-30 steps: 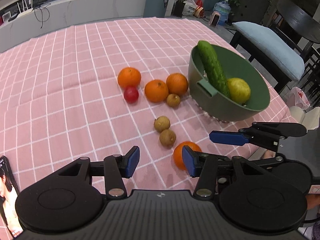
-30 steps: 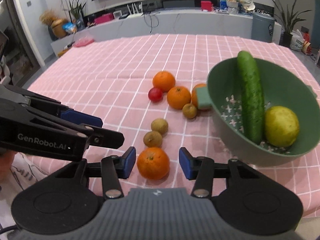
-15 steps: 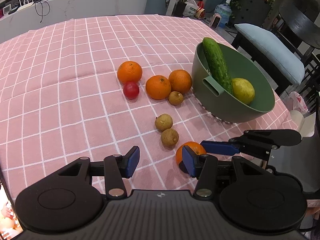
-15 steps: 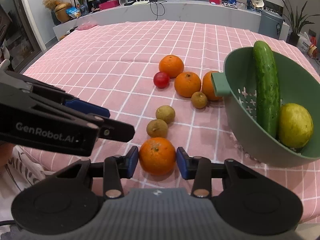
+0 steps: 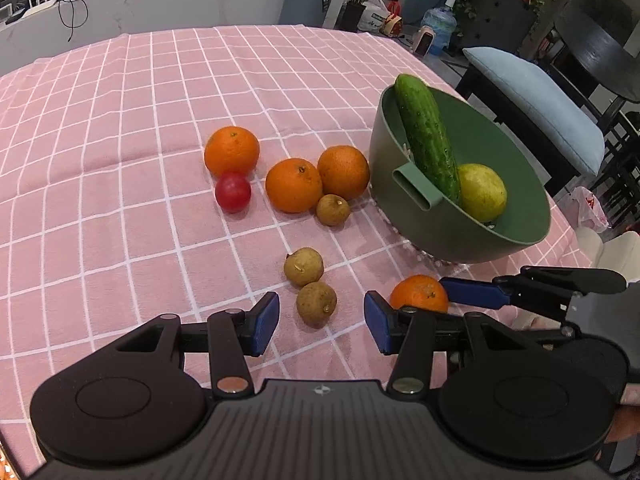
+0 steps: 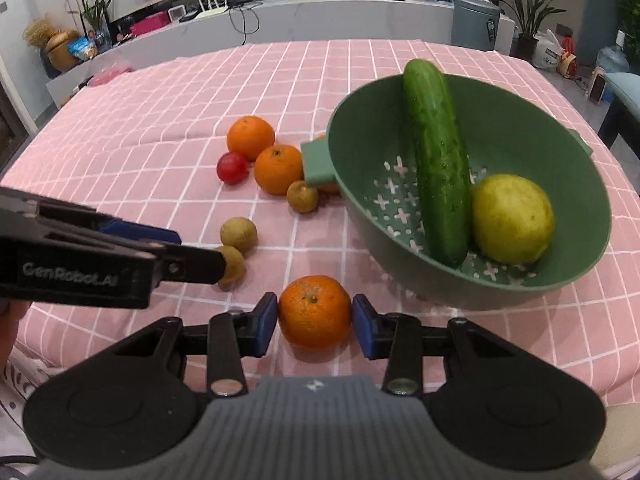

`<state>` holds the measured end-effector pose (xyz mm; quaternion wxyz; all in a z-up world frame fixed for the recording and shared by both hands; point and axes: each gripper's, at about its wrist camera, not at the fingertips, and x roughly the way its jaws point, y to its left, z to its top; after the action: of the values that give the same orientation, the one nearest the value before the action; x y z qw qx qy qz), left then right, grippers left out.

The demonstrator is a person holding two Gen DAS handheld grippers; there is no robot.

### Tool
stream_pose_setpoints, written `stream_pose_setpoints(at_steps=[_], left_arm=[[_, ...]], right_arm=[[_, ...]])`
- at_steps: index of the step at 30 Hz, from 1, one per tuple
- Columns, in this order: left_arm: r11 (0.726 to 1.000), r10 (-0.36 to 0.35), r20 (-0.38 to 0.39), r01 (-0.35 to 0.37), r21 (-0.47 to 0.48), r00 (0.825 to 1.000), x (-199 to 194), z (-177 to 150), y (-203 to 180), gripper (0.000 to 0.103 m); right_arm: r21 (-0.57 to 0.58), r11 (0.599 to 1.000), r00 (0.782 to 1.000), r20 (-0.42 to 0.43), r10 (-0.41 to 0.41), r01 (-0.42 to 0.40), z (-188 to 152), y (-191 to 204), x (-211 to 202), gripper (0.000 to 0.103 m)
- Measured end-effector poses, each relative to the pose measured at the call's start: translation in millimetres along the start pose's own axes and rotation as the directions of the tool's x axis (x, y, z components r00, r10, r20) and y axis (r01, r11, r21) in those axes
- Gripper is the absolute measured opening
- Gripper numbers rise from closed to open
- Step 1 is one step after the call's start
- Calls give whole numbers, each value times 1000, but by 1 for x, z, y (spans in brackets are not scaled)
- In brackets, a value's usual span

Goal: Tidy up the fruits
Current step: 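Grasp a small brown fruit with the left tool while right holds the orange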

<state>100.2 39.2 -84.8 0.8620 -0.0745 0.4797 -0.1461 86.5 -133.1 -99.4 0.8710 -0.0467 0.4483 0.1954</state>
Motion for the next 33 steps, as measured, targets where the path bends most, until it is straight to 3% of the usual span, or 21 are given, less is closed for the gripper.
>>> stream_pose_setpoints(at_steps=[10,20,27,33], left_arm=[[999,33,-44,-34,-6,998,25,4,-5,57],[997,74,-66,-72,40,995,32,2,-10,29],[994,97,-62,-93,61,993,32,0,-15,30],[996,77,-40,-75,48,996,31,-2,-11,30]], right_arm=[[-1,1000,1000,-3,3,-3,-1,-1,4,40],[6,1000,1000,-7,10,-10,-1,-2,5,40],[2,1000,1000,-7,9,-9,-2,-2,5,40],[4,1000,1000,-4,9,-9,-2,-1,4,40]])
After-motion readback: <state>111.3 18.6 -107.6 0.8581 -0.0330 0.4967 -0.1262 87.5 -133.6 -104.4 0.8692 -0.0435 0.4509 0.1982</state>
